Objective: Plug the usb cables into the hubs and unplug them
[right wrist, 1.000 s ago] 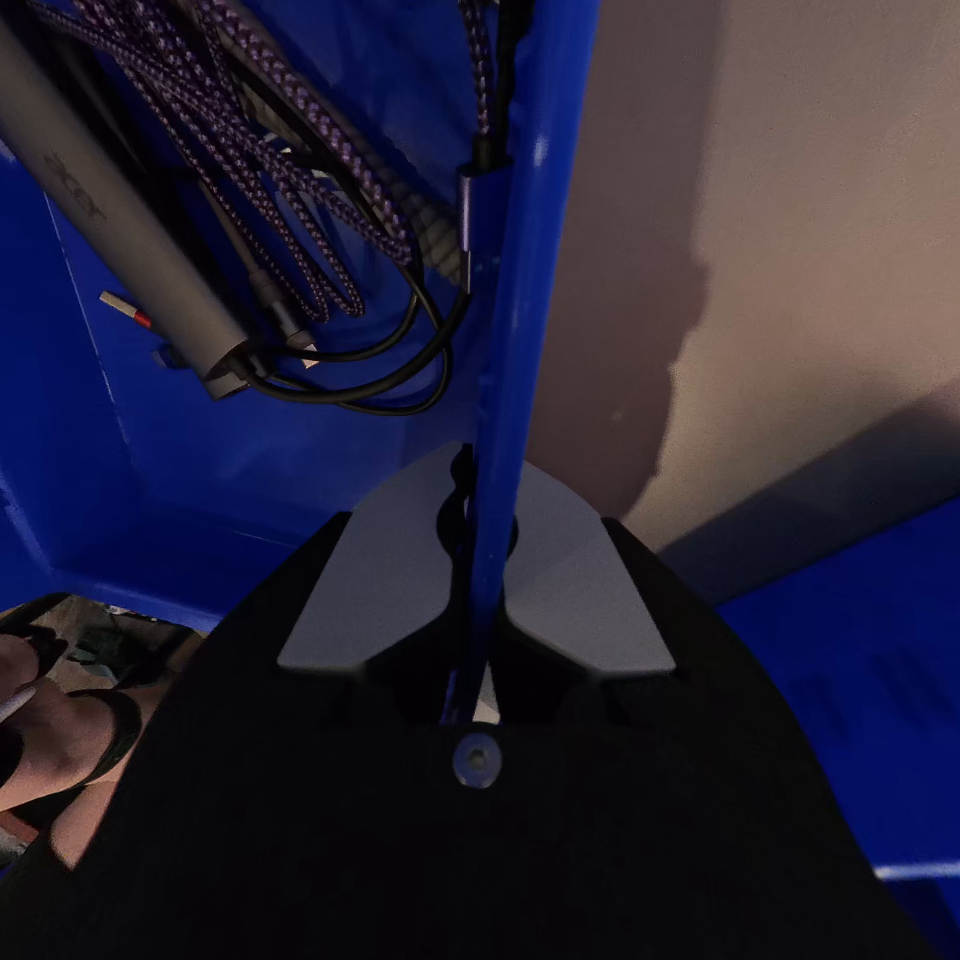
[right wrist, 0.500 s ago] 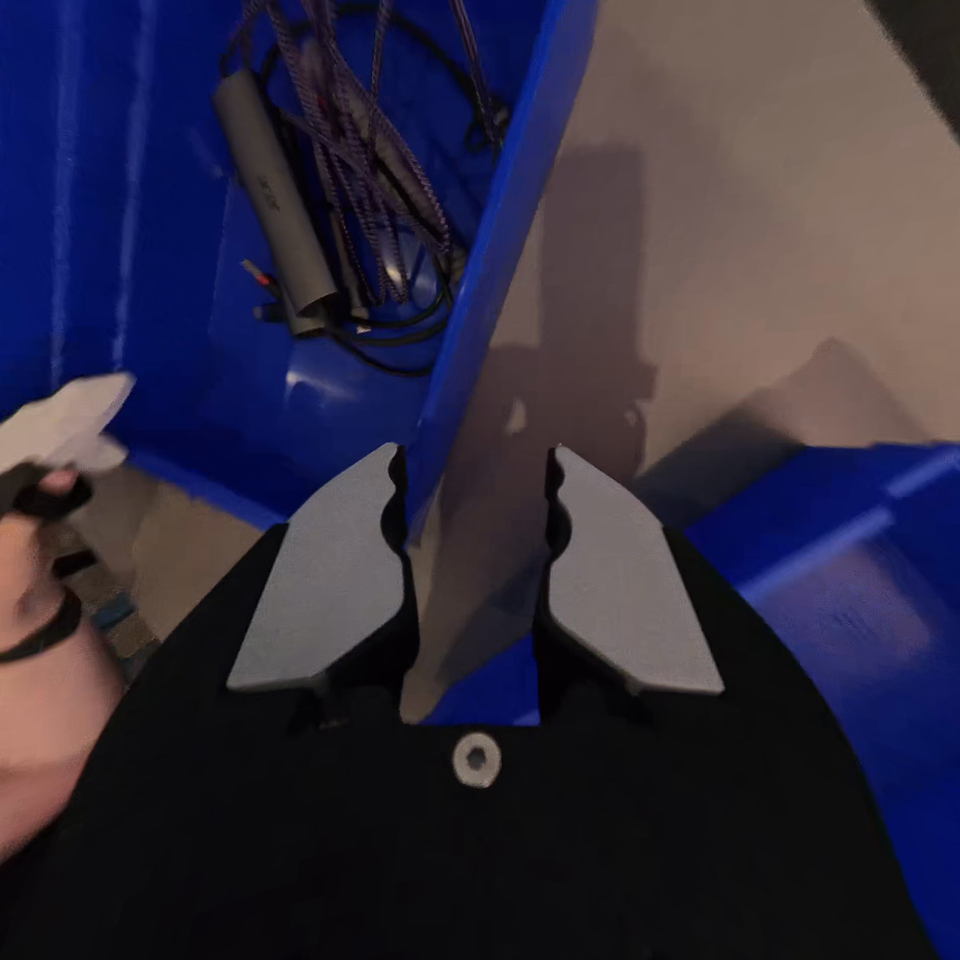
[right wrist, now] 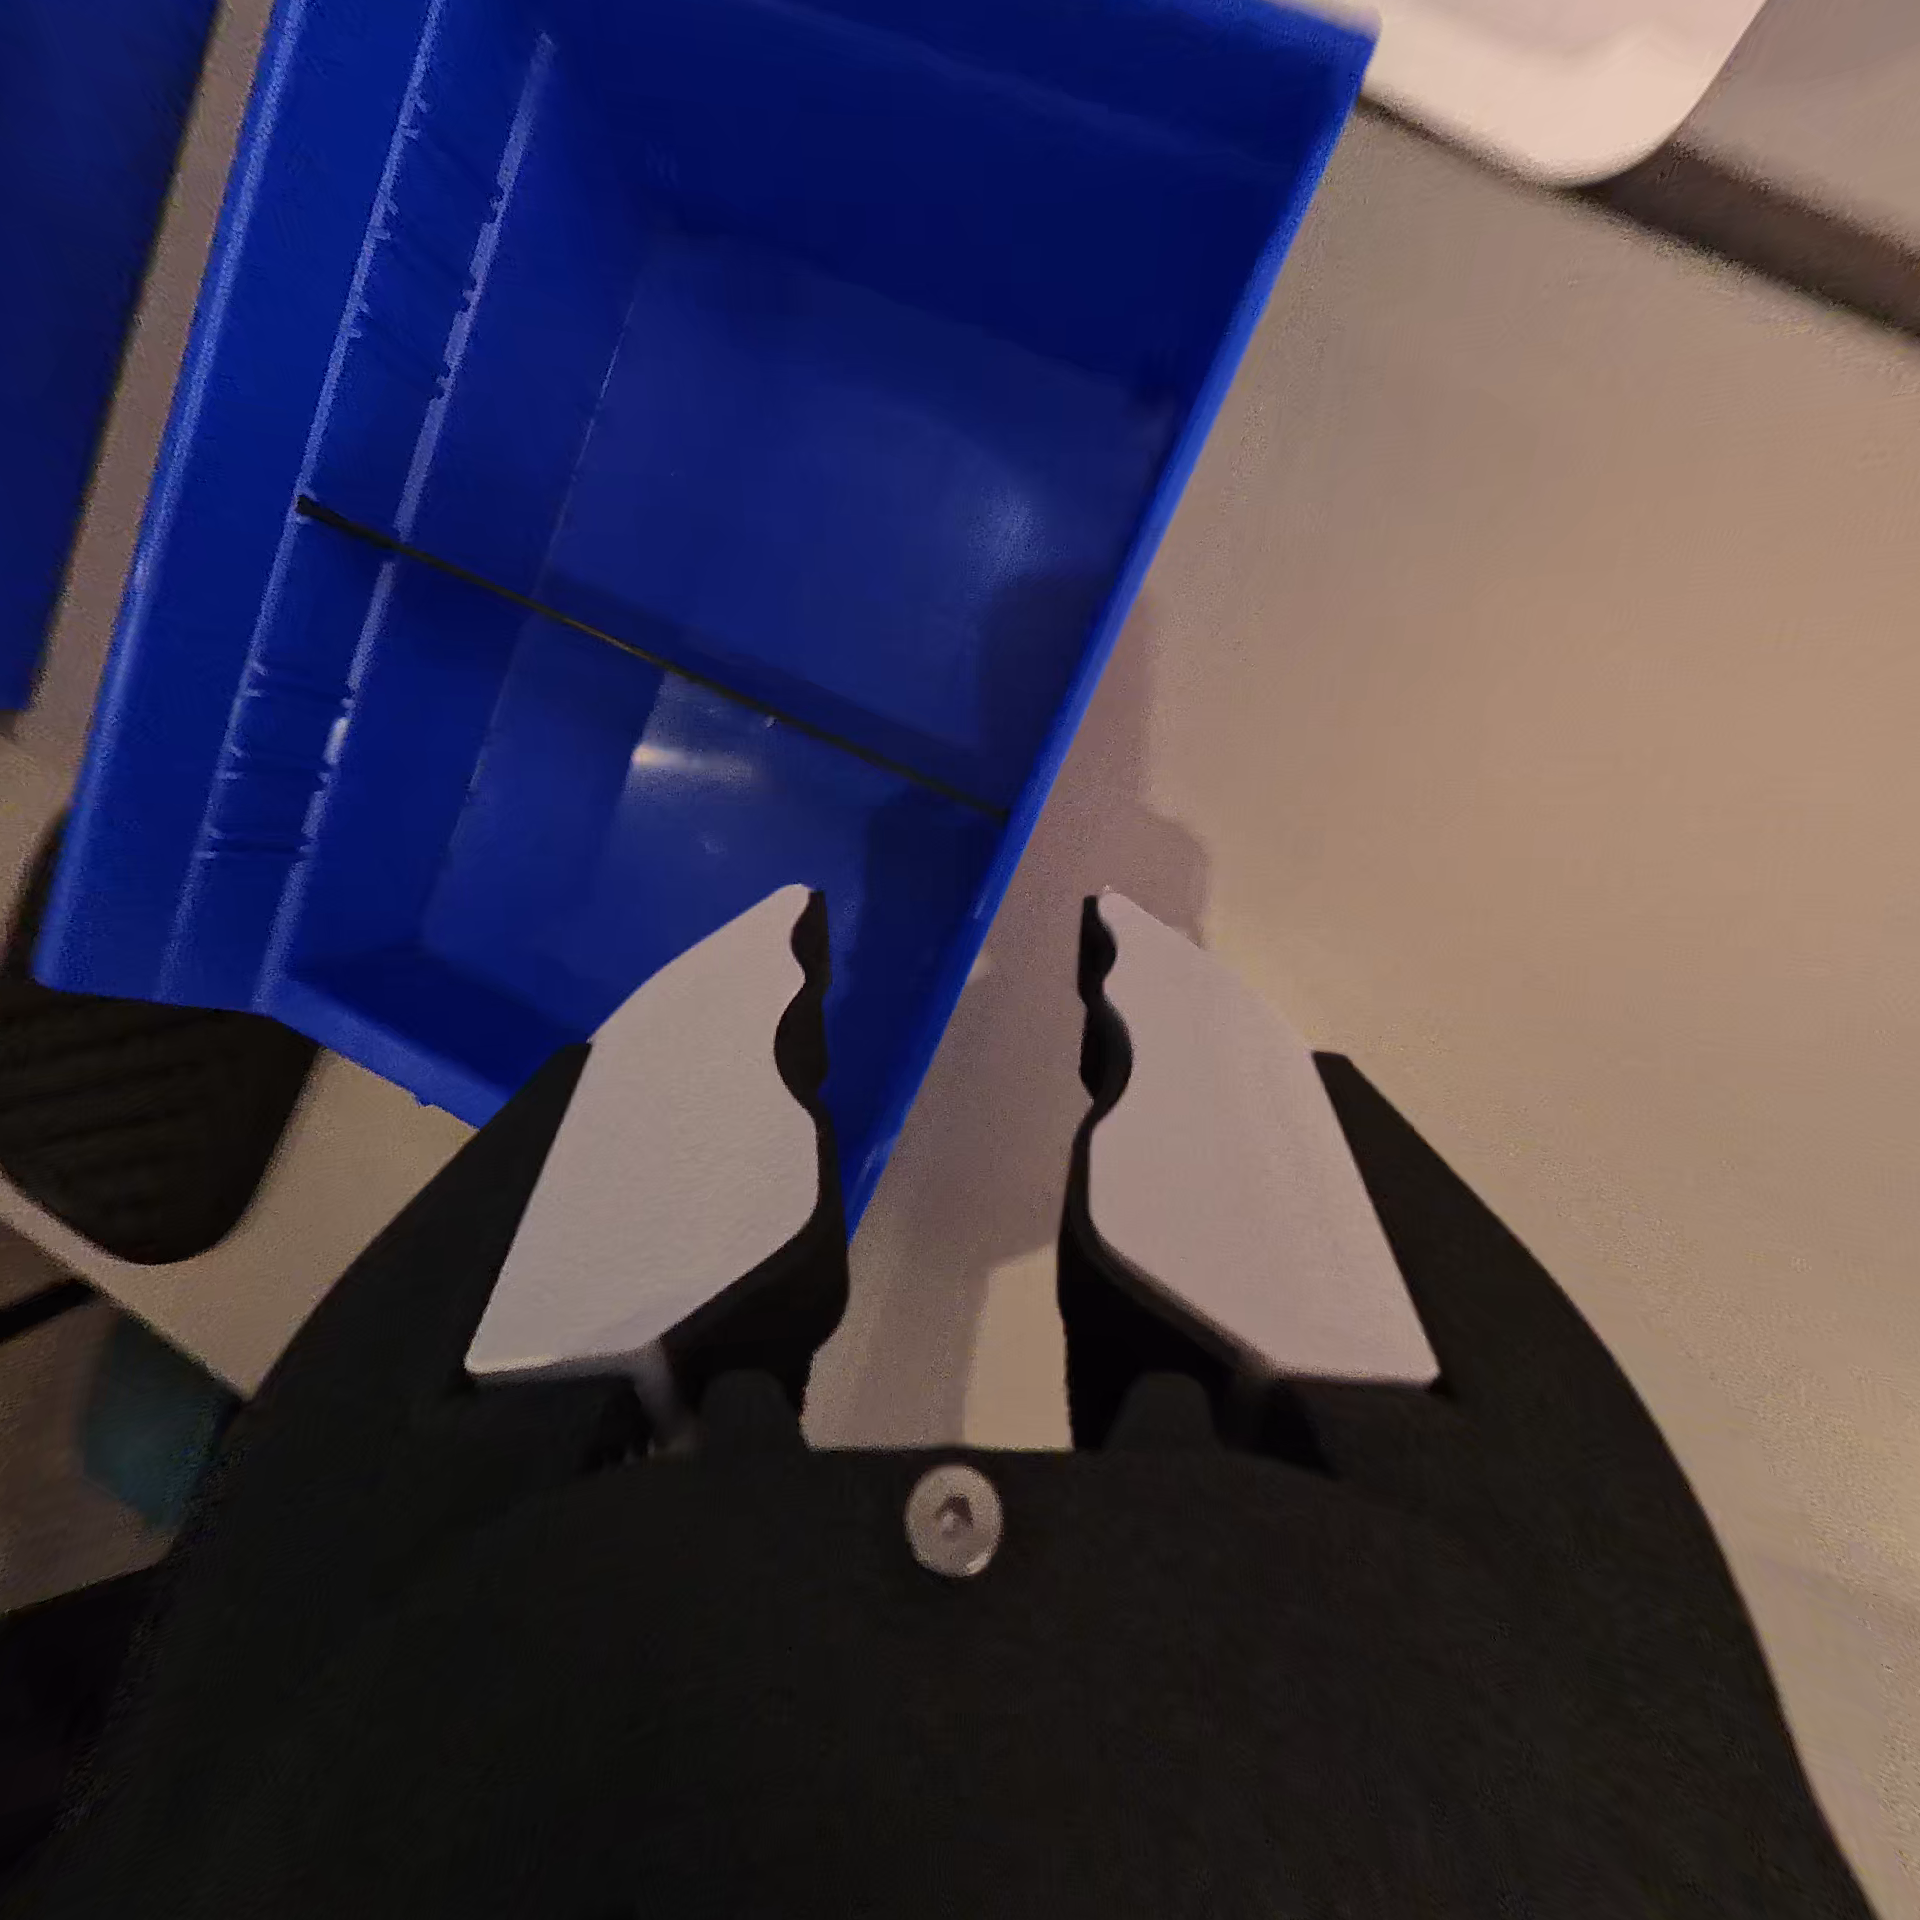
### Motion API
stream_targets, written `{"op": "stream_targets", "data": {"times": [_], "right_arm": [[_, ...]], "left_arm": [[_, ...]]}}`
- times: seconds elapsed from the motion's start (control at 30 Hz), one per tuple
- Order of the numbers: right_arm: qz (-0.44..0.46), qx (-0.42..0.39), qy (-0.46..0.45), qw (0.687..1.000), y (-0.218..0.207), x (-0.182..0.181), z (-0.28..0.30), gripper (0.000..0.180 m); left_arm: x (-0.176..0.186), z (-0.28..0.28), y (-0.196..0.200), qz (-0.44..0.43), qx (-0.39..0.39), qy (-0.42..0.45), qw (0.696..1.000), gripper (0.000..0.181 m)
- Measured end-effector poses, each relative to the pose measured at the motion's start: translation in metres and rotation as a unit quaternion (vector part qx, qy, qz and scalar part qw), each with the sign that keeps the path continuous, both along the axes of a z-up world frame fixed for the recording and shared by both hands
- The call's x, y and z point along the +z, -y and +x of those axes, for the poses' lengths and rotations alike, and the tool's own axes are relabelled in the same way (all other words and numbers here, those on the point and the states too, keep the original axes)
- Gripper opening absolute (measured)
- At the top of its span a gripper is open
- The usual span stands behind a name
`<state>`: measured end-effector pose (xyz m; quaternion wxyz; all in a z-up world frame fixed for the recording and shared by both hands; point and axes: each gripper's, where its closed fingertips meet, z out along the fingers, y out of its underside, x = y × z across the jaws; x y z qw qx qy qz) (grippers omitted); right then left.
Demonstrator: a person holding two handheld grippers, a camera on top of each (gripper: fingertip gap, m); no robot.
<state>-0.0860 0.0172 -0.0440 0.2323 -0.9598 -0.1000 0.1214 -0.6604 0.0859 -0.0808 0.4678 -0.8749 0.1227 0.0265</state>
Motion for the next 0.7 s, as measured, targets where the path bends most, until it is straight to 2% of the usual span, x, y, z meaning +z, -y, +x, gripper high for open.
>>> {"op": "stream_targets", "data": {"times": [0.1,0.2,0.27,0.37,0.4,0.43,0.53,0.7], "right_arm": [[-0.021,-0.024,-0.034,0.999,0.008,-0.023,-0.007,0.040],[-0.019,-0.043,0.035,0.998,0.004,-0.039,-0.003,0.054],[-0.035,-0.044,0.063,0.996,0.003,-0.051,-0.005,0.054],[-0.093,-0.037,0.084,0.991,0.006,-0.071,-0.009,0.037],[-0.107,-0.033,0.101,0.989,0.006,-0.077,-0.006,0.019],[-0.113,-0.034,0.111,0.987,0.004,-0.079,-0.003,0.012],[-0.143,-0.054,0.073,0.986,-0.001,-0.079,0.000,0.007],[-0.156,-0.055,0.078,0.983,-0.012,-0.072,0.047,0.006]], "left_arm": [[0.000,-0.003,-0.008,0.003,-0.008,-0.006,1.000,0.018],[0.002,-0.003,-0.011,0.007,-0.004,0.014,1.000,0.018],[0.006,-0.001,-0.010,0.022,-0.007,0.034,0.999,0.017],[0.021,0.004,0.000,0.040,-0.010,0.078,0.996,0.034],[0.030,0.003,0.005,0.053,-0.003,0.088,0.995,0.045],[0.040,0.002,0.010,0.070,0.004,0.094,0.993,0.049],[0.071,0.002,0.031,0.118,0.018,0.095,0.988,0.040],[0.107,0.010,0.070,0.158,0.013,0.014,0.987,0.034]]}}
